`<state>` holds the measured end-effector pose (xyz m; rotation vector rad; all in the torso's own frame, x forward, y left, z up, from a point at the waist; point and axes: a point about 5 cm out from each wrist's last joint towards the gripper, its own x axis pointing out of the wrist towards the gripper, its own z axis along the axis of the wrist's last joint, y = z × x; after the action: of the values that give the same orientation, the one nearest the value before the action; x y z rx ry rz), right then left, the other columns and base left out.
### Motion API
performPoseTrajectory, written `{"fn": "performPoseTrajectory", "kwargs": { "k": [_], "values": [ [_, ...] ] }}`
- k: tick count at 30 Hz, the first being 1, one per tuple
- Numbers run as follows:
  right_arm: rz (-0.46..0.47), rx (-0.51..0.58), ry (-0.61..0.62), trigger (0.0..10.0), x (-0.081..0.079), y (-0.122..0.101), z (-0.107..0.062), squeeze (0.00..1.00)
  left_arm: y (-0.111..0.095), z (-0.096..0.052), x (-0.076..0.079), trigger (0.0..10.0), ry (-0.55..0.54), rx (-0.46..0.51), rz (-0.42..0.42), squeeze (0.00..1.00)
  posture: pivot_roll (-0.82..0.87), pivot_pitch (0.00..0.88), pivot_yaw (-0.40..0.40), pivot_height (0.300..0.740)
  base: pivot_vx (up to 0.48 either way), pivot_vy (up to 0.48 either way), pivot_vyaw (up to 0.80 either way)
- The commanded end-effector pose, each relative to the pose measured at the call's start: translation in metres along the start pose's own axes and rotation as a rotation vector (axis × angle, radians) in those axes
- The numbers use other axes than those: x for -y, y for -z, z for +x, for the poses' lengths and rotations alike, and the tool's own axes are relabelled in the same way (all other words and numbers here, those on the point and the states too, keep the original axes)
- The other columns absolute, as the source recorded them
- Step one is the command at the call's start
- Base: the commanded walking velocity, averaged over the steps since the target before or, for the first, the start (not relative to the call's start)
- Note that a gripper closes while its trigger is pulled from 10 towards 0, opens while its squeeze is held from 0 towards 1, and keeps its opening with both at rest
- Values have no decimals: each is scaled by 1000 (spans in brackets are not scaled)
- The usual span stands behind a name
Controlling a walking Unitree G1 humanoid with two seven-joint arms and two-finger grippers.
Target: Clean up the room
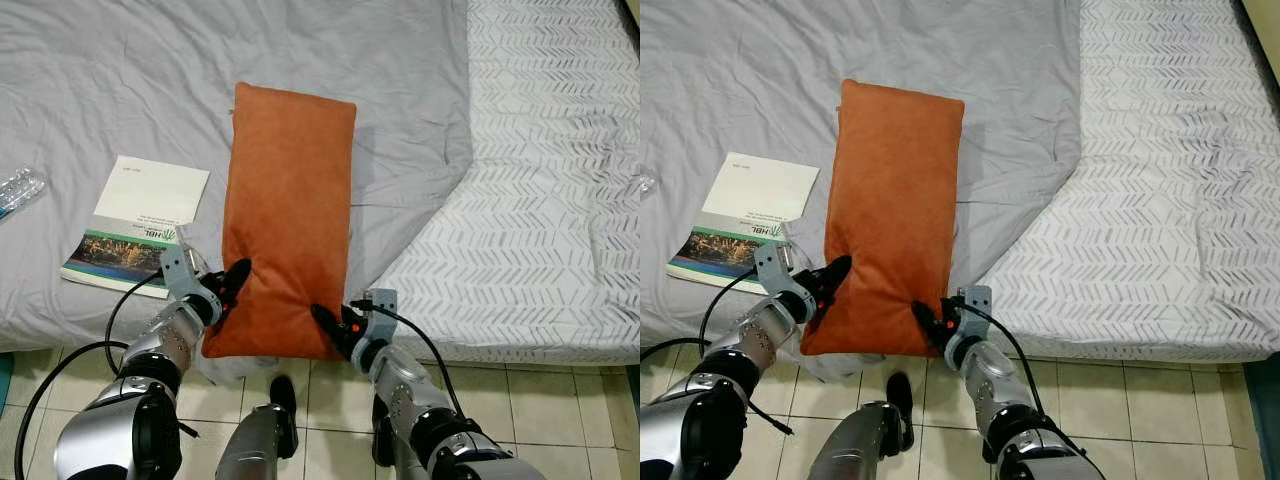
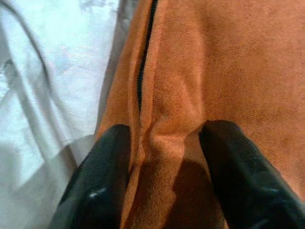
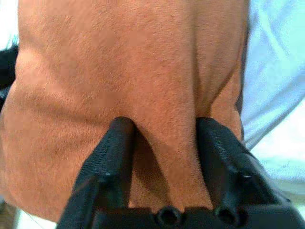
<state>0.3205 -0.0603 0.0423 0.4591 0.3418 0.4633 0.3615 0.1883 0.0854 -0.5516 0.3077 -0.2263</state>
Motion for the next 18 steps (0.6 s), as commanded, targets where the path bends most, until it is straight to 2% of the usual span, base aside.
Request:
{"fn": "performPoseTrajectory", "kwargs": {
  "k": [1, 7, 9, 11, 15, 16, 17, 18],
  "values": [
    [144, -147, -32, 0, -29, 48, -1, 0, 38, -7, -6, 0, -18, -151, 10, 0, 10, 504, 55, 740, 0, 0, 0],
    [193, -132, -24, 0, -25, 47, -3, 0, 50, -7, 1, 0, 40, -194, 83, 0, 33, 471, 70, 740, 0, 0, 0],
    [178, -122, -32, 0, -25, 43, -2, 0, 52, -7, 2, 0, 64, -196, 110, 0, 35, 432, 70, 740, 0, 0, 0],
    [170, -117, -35, 0, -25, 42, -2, 0, 52, -8, 3, 0, 75, -195, 118, 0, 35, 432, 70, 740, 0, 0, 0],
    [124, -79, -37, 0, -17, 30, -1, 0, 57, -12, -2, 0, 50, -172, 163, 0, 21, 342, 60, 740, 0, 0, 0],
    [108, -67, -29, 0, -13, 26, -1, 0, 58, -12, -3, 0, 25, -163, 193, 0, 14, 285, 53, 740, 0, 0, 0],
    [108, -67, -29, 0, -13, 26, -1, 0, 58, -12, -3, 0, 25, -163, 193, 0, 14, 285, 53, 740, 0, 0, 0],
    [78, -30, -13, 0, -6, 15, -2, 0, 56, -12, -1, 0, 21, -139, 277, 0, 8, 226, 52, 740, 0, 0, 0]
  ]
}}
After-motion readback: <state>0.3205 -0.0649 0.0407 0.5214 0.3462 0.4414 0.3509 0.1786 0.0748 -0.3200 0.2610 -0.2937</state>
